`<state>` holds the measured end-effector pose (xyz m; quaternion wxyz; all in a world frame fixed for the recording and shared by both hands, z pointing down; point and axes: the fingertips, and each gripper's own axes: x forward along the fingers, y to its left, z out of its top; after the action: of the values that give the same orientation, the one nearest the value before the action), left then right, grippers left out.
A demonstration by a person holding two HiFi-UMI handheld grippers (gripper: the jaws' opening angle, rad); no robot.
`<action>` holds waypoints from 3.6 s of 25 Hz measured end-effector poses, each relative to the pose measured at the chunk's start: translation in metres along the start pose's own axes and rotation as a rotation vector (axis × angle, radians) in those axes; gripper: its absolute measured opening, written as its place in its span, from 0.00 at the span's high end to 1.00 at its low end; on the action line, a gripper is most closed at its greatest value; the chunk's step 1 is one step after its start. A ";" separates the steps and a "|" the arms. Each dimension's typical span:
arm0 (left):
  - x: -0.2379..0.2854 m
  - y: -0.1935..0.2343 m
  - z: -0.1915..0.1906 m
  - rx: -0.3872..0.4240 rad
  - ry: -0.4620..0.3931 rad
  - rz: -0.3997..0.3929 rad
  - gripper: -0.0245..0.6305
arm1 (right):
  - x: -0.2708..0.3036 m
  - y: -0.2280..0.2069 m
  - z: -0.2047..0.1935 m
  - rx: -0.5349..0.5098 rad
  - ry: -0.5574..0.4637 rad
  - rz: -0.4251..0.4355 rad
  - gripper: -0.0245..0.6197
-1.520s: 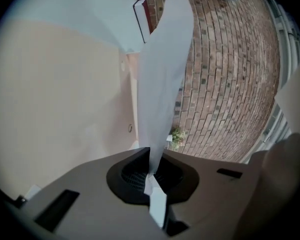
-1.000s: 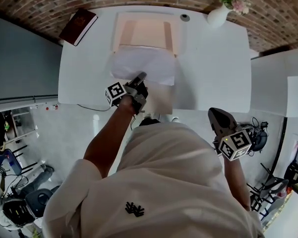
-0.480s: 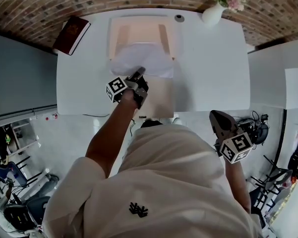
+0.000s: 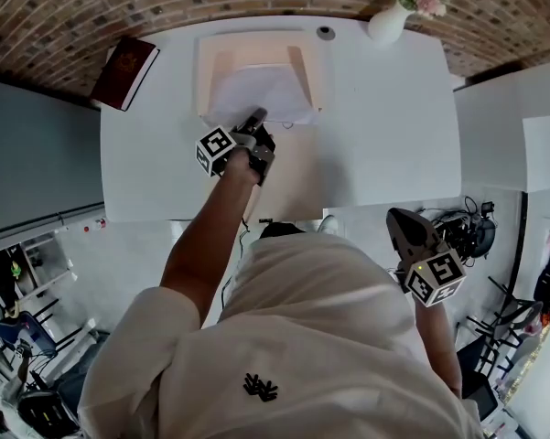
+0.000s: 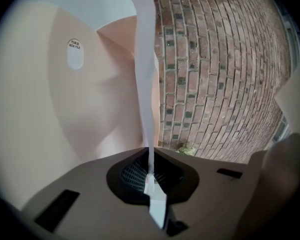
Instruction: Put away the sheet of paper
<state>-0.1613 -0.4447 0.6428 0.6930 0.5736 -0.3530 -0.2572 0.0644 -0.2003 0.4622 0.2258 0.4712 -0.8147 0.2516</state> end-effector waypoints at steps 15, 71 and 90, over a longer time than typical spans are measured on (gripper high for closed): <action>0.033 0.012 0.025 0.041 0.014 0.056 0.93 | -0.003 0.016 -0.014 0.033 0.017 -0.021 0.92; 0.037 0.004 0.015 0.234 -0.087 0.487 0.53 | -0.051 0.009 -0.056 0.128 -0.075 -0.012 0.92; -0.026 -0.017 -0.051 0.265 -0.156 0.444 0.53 | -0.121 -0.024 -0.086 0.085 -0.139 0.070 0.92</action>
<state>-0.1368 -0.3975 0.6163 0.6220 0.5461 -0.5532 -0.0937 0.1520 -0.0779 0.4597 0.1397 0.4680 -0.8328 0.2605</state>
